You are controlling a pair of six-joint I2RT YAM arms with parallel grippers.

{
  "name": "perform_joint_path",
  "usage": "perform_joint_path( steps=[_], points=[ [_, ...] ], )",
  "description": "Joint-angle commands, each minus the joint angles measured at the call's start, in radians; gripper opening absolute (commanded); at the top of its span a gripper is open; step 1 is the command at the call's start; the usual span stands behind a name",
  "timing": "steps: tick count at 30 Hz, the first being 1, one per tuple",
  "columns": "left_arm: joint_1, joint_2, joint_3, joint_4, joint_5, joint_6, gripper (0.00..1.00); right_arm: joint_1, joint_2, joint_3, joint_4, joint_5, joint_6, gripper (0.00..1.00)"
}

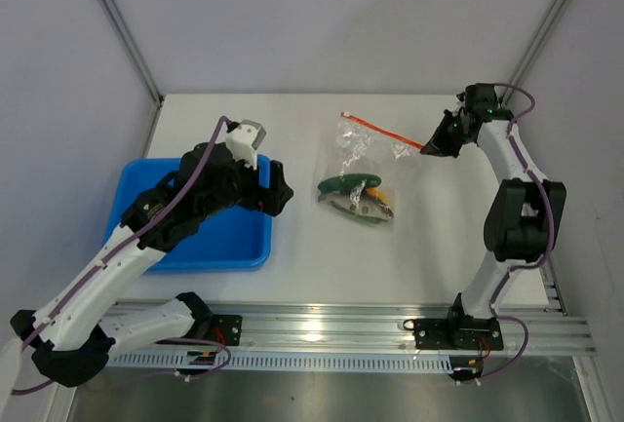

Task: Place the food in the zip-top bag and seal the zipper
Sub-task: Place the zipper food storage bag at the center of the board, then reset both arms

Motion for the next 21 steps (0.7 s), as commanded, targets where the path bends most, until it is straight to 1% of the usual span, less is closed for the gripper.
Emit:
perform_joint_path(
  steps=[1,2,4,7,8,10,11,12,13,15,16,17,21],
  points=[
    [0.005,-0.031,-0.026,-0.007,0.025,-0.041,0.99,-0.04,0.121,0.137,-0.071,0.068,0.009,0.0],
    [0.005,-0.045,-0.05,-0.009,0.031,-0.048,0.99,-0.054,0.165,0.175,-0.075,0.082,0.009,0.0],
    [0.005,-0.084,-0.076,-0.009,0.035,-0.072,0.99,-0.069,0.199,0.197,-0.078,0.125,0.016,0.0],
    [0.005,-0.127,-0.114,-0.01,0.05,-0.107,0.99,-0.101,0.24,0.2,-0.062,0.155,0.025,0.01],
    [0.005,-0.14,-0.119,-0.01,0.053,-0.114,0.99,-0.106,0.25,0.197,-0.061,0.168,0.024,0.1],
    [0.005,-0.16,-0.148,-0.01,0.068,-0.135,1.0,-0.12,0.271,0.197,-0.058,0.18,0.013,0.19],
    [0.005,-0.18,-0.154,-0.009,0.071,-0.144,1.0,-0.123,0.276,0.194,-0.058,0.178,0.013,0.29],
    [0.005,-0.189,-0.179,-0.006,0.08,-0.152,0.99,-0.126,0.277,0.191,-0.058,0.18,0.012,0.36],
    [0.005,-0.197,-0.185,-0.001,0.085,-0.166,0.99,-0.124,0.274,0.189,-0.055,0.181,0.01,0.48],
    [0.005,-0.215,-0.207,0.008,0.093,-0.178,0.99,-0.12,0.256,0.188,-0.056,0.2,0.001,0.58],
    [0.005,-0.22,-0.214,0.016,0.093,-0.19,0.99,-0.109,0.224,0.185,-0.064,0.215,-0.002,0.99],
    [0.005,-0.227,-0.222,0.021,0.093,-0.196,0.99,-0.101,0.207,0.18,-0.068,0.247,-0.016,0.99],
    [0.005,-0.244,-0.246,0.05,0.137,-0.236,0.99,-0.057,0.1,0.145,-0.119,0.263,-0.031,0.99]
  ],
)
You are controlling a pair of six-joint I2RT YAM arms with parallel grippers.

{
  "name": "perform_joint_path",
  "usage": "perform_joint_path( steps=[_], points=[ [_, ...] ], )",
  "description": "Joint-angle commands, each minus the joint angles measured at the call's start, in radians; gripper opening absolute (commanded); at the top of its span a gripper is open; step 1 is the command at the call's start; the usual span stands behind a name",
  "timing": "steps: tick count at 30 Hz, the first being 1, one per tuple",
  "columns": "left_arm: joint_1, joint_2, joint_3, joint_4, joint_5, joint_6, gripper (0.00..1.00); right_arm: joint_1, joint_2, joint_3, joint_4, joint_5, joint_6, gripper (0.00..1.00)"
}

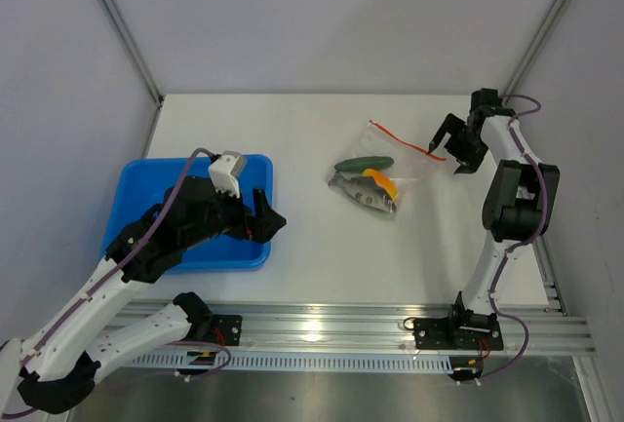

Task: Place the food in the zip-top bag and seal the zipper
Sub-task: Reset both arms

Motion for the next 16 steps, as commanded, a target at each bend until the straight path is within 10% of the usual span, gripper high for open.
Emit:
perform_joint_path(
  steps=[1,16],
  points=[
    [0.005,-0.022,-0.025,0.073,0.053,-0.085,1.0,0.082,-0.169,-0.033,-0.068,0.059,-0.025,0.99],
    [0.005,-0.307,-0.322,0.216,0.14,-0.268,0.99,0.708,-0.998,-0.649,-0.052,0.32,0.252,0.99]
  ],
)
